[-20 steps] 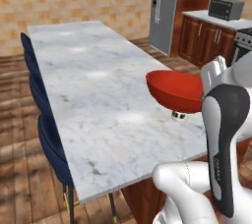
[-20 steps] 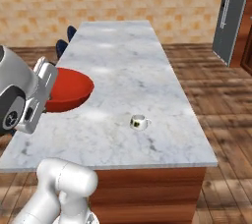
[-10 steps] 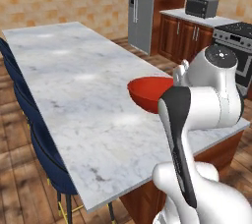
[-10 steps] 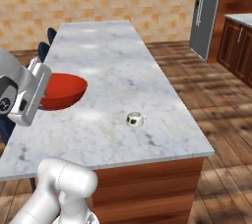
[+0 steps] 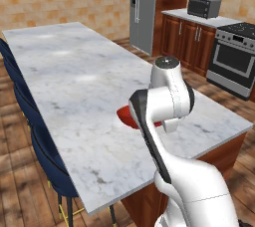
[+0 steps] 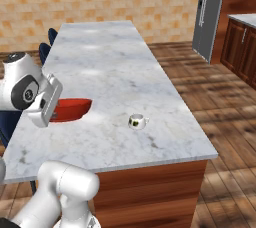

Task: Clear the mugs and bowl far away from the sink.

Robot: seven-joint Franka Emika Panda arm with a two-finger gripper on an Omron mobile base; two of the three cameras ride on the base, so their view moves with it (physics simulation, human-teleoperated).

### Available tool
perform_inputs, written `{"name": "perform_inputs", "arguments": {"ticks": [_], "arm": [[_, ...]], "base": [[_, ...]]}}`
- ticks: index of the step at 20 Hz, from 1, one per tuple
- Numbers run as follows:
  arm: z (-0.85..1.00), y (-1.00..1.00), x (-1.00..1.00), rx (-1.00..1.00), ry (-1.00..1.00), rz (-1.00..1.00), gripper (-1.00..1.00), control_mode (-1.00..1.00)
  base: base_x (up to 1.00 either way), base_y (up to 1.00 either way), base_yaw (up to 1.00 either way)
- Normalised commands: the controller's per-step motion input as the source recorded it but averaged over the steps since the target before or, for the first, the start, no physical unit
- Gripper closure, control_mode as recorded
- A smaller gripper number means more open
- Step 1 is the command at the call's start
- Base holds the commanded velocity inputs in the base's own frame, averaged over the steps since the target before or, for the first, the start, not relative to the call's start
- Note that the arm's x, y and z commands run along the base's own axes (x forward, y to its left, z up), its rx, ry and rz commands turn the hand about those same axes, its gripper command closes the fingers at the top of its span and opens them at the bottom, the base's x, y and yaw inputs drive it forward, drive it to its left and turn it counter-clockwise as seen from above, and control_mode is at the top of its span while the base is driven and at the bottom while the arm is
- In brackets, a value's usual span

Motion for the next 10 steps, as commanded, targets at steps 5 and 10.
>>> {"name": "perform_inputs", "arguments": {"ticks": [5, 10], "arm": [[-0.72, 0.00, 0.62, 0.03, 0.03, 0.11, 1.00, -1.00], [-0.79, 0.03, 0.60, 0.02, -0.01, 0.13, 1.00, -1.00]], "base": [[0.00, 0.00, 0.00], [0.00, 0.00, 0.00]]}}
